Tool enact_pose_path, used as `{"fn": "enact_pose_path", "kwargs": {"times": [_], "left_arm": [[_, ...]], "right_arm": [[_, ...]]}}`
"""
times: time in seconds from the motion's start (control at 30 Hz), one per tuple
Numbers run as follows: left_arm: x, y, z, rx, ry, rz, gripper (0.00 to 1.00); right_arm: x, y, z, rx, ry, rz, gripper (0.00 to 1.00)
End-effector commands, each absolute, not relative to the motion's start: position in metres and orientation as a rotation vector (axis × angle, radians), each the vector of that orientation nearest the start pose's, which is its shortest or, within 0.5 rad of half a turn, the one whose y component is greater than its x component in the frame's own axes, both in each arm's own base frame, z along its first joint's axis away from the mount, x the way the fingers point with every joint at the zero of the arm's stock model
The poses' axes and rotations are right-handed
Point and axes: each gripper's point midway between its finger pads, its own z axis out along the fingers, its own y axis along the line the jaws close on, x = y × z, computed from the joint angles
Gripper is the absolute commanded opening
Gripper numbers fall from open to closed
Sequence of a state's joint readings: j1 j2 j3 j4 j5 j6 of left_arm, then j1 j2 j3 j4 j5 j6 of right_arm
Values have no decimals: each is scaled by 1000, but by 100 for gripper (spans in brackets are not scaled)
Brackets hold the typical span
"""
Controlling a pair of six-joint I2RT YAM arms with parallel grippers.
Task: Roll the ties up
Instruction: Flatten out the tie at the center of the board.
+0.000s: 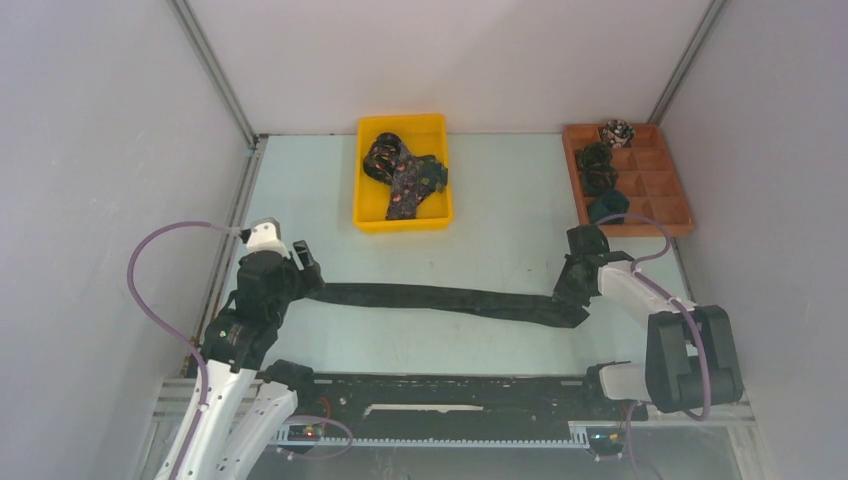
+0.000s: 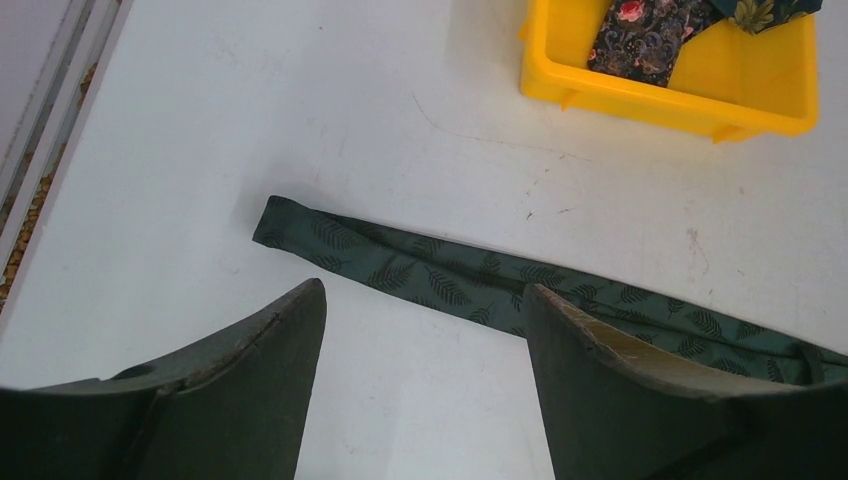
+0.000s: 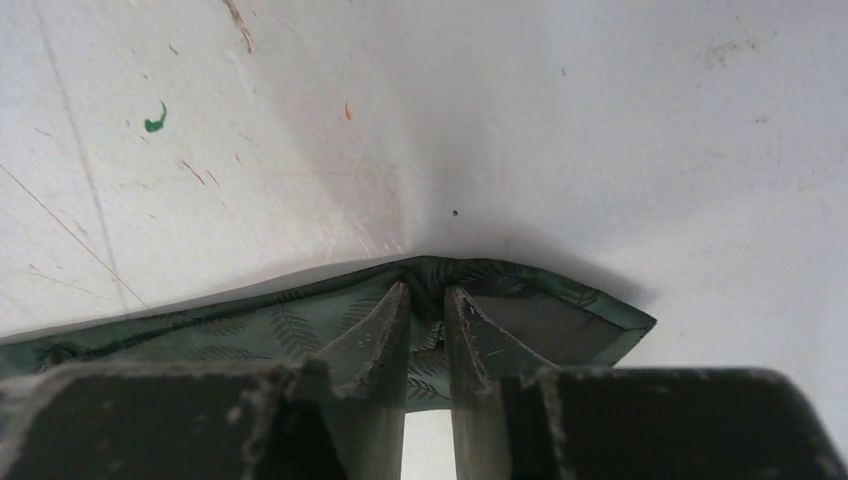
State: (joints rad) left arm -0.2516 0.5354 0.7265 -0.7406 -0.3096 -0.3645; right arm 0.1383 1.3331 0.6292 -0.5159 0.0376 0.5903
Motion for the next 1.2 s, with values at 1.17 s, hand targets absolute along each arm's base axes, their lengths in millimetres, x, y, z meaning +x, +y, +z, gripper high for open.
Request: {"fn": "enact_pose_path", "kwargs": {"times": [1.17], "left_arm": [[218,-15,201,-280,2020,-58,79]], "right_arm": [[245,48,17,504,2760,30,9]]}}
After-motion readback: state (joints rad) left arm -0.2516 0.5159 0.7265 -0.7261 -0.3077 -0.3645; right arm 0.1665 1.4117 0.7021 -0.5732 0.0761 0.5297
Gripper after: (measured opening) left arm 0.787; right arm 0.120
